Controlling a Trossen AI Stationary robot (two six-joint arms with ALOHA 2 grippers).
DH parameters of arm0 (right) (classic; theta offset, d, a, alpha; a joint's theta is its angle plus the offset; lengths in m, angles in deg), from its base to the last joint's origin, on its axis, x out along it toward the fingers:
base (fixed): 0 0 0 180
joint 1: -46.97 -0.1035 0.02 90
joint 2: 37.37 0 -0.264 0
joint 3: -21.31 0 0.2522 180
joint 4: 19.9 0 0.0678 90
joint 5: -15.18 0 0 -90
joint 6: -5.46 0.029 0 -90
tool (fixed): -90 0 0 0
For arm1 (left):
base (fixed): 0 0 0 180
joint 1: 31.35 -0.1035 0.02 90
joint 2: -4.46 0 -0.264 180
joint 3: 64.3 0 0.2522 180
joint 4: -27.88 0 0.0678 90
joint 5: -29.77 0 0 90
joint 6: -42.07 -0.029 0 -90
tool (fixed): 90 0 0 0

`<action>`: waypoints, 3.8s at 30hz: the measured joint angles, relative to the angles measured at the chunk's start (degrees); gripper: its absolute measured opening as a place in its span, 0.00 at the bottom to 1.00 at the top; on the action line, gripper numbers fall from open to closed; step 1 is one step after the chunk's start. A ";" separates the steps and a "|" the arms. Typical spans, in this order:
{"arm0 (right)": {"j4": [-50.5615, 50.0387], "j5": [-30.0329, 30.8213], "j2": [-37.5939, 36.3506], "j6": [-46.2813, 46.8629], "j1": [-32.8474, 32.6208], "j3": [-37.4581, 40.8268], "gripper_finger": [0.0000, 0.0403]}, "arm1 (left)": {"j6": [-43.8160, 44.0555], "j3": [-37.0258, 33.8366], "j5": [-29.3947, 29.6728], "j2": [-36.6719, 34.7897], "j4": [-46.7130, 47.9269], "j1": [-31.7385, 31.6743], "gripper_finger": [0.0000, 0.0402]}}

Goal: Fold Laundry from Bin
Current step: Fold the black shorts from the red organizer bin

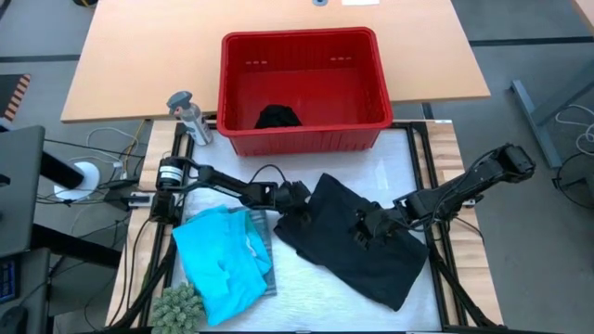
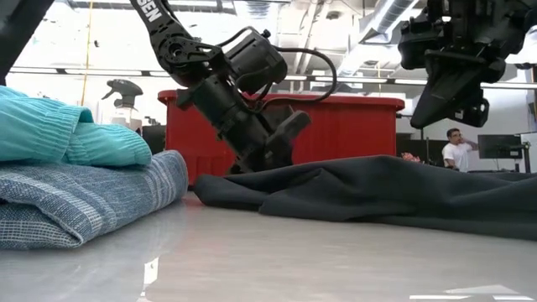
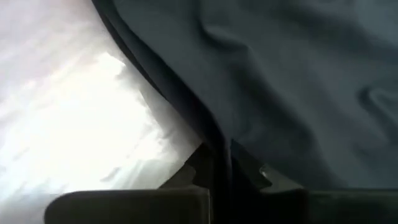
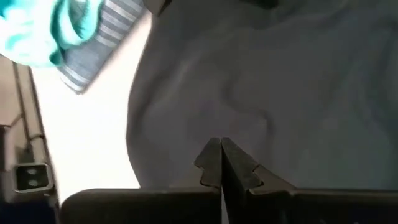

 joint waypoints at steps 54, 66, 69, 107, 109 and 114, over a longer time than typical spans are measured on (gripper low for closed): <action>8.38 0.28 17.38 -15.04 14.50 -0.02 0.05 | -2.52 10.23 -9.13 -22.67 25.06 -3.82 0.00; 21.71 -1.53 23.77 -17.17 20.96 -0.07 0.05 | -6.30 21.00 -9.20 -22.67 31.55 -3.84 0.00; 24.20 -1.87 24.17 -16.89 22.81 -0.07 0.06 | -6.26 21.18 -9.20 -22.67 31.31 -3.84 0.00; -17.27 -6.42 2.91 -18.20 25.69 -8.90 0.04 | -7.72 20.92 -4.47 -22.67 40.15 -3.60 0.00; -19.58 -6.09 2.57 -15.80 21.70 -8.90 0.04 | -7.72 20.92 -4.48 -22.67 40.18 -3.76 0.00; -20.29 -4.74 7.45 -9.50 12.34 -8.92 0.04 | -7.68 20.92 -4.50 -22.67 41.09 -4.33 0.00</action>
